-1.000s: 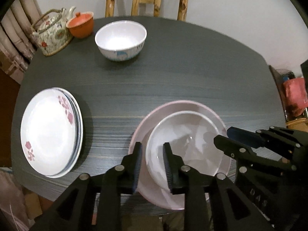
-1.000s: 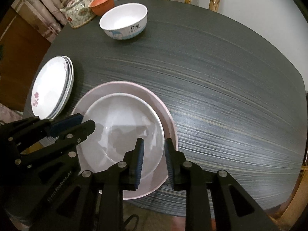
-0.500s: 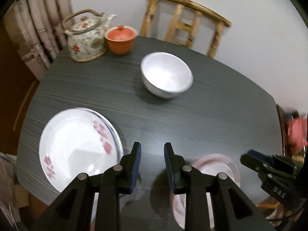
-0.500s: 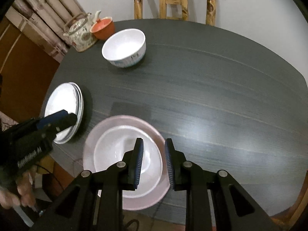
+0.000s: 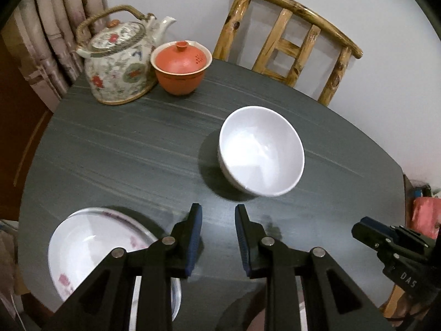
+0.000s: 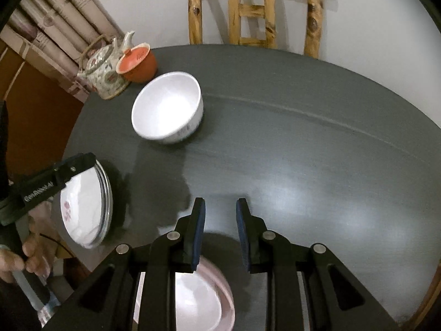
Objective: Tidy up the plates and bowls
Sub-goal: 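Reach the left tool to the white Dog bowl and grasp its rim, then lift the Dog bowl with the left tool and carry it to the pink bowl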
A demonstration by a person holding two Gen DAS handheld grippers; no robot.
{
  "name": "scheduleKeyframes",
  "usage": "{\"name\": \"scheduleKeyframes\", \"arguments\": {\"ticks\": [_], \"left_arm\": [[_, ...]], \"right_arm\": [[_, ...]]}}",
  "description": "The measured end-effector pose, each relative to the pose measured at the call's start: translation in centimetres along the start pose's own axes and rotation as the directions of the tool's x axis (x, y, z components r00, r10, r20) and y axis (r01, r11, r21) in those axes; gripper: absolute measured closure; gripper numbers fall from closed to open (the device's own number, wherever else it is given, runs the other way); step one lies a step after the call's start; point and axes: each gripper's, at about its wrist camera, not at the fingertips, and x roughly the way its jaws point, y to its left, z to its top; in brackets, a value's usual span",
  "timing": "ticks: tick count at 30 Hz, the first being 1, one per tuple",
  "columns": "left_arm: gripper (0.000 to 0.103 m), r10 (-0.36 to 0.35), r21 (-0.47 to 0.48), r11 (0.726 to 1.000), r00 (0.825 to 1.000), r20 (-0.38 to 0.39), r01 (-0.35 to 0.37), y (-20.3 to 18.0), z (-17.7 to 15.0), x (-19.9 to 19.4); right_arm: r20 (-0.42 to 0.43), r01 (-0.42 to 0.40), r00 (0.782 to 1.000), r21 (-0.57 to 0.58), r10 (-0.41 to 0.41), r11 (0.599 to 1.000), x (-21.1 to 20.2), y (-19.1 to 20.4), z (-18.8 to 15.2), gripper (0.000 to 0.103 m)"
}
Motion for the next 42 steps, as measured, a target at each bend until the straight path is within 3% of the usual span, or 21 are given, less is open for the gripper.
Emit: {"name": "scheduleKeyframes", "arguments": {"ticks": [11,22,29,33,35,42], "left_arm": [[0.078,-0.004,-0.008,1.000,1.000,-0.028,0.004,0.0,4.2,3.9],[0.078,0.016,-0.004,1.000,0.998,-0.068,-0.016,-0.4,5.6,7.3],[0.078,0.046,0.014,0.999,0.996,-0.081,-0.045,-0.5,5.6,8.7],[0.091,0.033,0.022,0.999,0.996,-0.084,-0.031,-0.8,5.6,9.1],[0.092,0.060,0.029,0.998,0.994,-0.088,-0.058,-1.1,5.6,9.0],[0.093,0.062,0.059,0.997,0.993,-0.102,-0.056,-1.7,5.4,9.1]], "right_arm": [[-0.032,-0.028,0.999,-0.040,0.026,0.999,3.7,-0.4,6.3,0.080],[-0.079,-0.044,0.996,-0.101,0.036,0.994,7.7,1.4,10.5,0.080],[-0.106,-0.050,0.994,-0.104,0.039,0.993,10.2,1.7,11.0,0.080],[-0.113,-0.046,0.993,-0.117,0.033,0.992,10.8,1.9,10.8,0.086],[-0.111,-0.054,0.993,-0.108,0.042,0.993,10.9,1.9,10.8,0.092],[-0.104,-0.022,0.995,-0.128,0.009,0.992,10.7,2.5,10.6,0.092]]}}
